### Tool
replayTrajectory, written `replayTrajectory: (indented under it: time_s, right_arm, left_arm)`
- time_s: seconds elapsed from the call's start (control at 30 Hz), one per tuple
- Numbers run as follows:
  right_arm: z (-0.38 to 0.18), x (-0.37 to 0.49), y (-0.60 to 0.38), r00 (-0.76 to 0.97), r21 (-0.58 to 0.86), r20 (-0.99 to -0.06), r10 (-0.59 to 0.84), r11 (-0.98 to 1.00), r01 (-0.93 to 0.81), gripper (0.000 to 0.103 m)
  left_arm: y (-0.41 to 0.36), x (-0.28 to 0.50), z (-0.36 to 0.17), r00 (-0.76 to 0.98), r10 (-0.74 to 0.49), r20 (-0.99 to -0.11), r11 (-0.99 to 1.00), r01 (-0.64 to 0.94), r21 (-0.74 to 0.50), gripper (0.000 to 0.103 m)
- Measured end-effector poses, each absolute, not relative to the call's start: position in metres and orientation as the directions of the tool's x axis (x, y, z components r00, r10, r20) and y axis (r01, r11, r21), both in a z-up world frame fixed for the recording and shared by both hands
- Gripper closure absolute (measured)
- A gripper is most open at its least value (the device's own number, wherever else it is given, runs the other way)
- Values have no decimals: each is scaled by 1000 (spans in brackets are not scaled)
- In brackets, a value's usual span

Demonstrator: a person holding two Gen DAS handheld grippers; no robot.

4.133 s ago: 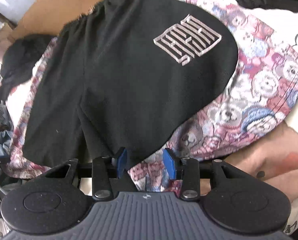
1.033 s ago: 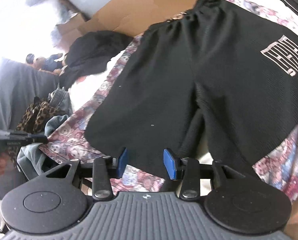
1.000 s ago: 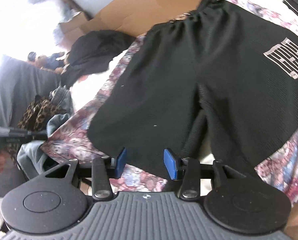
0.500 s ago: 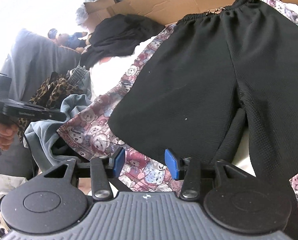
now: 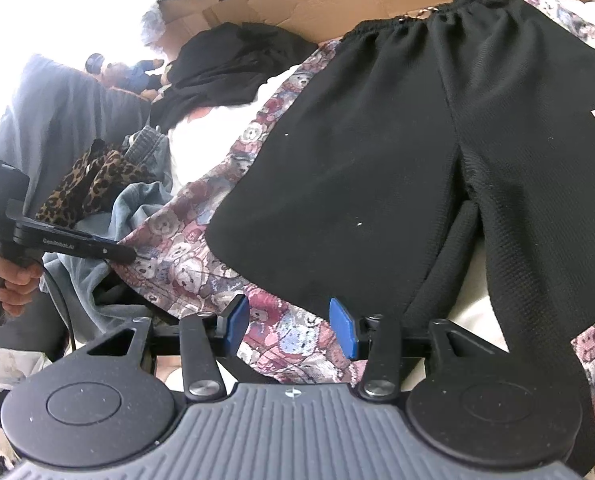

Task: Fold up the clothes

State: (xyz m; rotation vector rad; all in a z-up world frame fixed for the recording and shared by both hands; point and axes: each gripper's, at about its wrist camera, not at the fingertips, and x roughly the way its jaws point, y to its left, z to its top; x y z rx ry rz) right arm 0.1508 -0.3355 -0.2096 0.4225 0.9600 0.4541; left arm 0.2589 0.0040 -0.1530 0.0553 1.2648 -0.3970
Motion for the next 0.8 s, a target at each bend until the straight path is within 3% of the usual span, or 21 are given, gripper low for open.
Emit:
replayTrajectory:
  time_s: [0.03, 0.1, 0.37, 0.8]
  right_arm:
    - [-209, 150, -333, 494, 530, -677, 546, 827, -188, 51]
    - [-207, 150, -328, 487, 531, -674, 556, 822, -204, 51]
    - [-192, 151, -300, 480, 514, -650, 589, 806, -293, 51]
    - [-176, 165, -255, 476, 520, -604, 639, 769, -372, 50]
  left_arm:
    - [6, 257, -152, 248, -267, -931, 932, 313, -184, 88]
    - [6, 255, -149, 259, -276, -925, 929, 317, -189, 93]
    - [-20, 249, -123, 293, -366, -883, 889, 391, -239, 93]
    - [-77, 261, -125, 261, -489, -832, 818, 469, -334, 92]
